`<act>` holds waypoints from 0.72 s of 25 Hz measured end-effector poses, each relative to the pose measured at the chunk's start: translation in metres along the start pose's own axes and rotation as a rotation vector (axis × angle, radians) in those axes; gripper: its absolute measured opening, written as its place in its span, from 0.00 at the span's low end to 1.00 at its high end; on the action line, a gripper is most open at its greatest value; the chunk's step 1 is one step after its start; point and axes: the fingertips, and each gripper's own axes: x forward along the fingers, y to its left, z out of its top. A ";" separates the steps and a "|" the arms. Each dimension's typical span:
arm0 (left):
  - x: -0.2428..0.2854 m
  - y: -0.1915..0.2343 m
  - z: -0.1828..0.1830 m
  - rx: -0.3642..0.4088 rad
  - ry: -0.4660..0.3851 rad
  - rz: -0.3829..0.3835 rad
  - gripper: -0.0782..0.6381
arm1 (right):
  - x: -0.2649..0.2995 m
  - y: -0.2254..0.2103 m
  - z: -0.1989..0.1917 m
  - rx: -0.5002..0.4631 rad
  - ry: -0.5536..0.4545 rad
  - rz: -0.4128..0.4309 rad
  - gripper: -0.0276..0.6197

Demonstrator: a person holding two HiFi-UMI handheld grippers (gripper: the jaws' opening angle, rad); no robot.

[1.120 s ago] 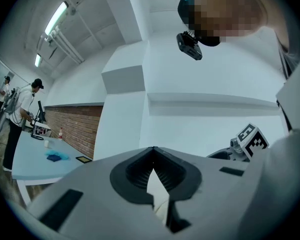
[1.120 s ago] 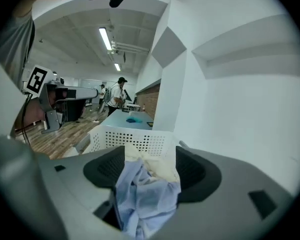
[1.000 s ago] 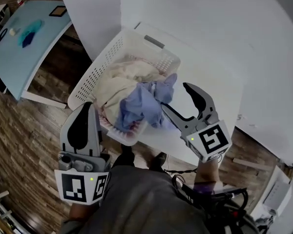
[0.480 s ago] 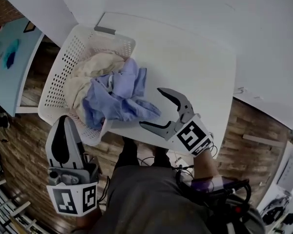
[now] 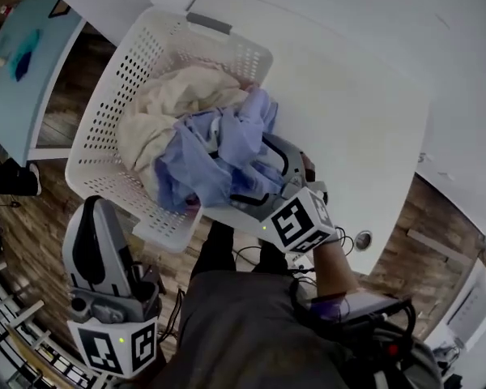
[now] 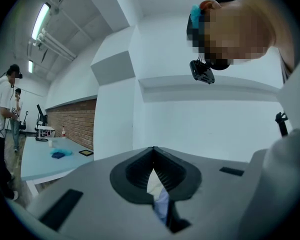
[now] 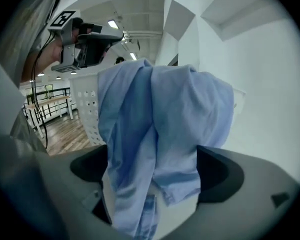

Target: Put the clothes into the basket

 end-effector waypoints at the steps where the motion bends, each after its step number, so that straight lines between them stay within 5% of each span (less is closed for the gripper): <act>1: 0.000 0.005 -0.001 0.001 0.003 0.007 0.12 | 0.005 -0.003 0.002 -0.022 0.006 -0.017 0.89; 3: 0.000 0.015 -0.002 -0.002 0.006 0.020 0.12 | 0.010 -0.011 0.009 -0.071 0.008 -0.064 0.87; 4: 0.000 0.019 -0.002 -0.004 0.007 0.024 0.12 | 0.009 -0.015 0.013 -0.083 0.004 -0.095 0.76; 7: 0.002 0.027 -0.004 -0.014 0.009 0.022 0.12 | -0.002 -0.031 0.022 -0.035 -0.027 -0.171 0.15; 12: 0.005 0.027 -0.002 -0.049 -0.023 -0.011 0.12 | -0.039 -0.052 0.032 0.091 -0.026 -0.201 0.11; 18: -0.002 0.035 0.018 -0.085 -0.079 -0.045 0.12 | -0.083 -0.061 0.093 0.086 -0.118 -0.289 0.11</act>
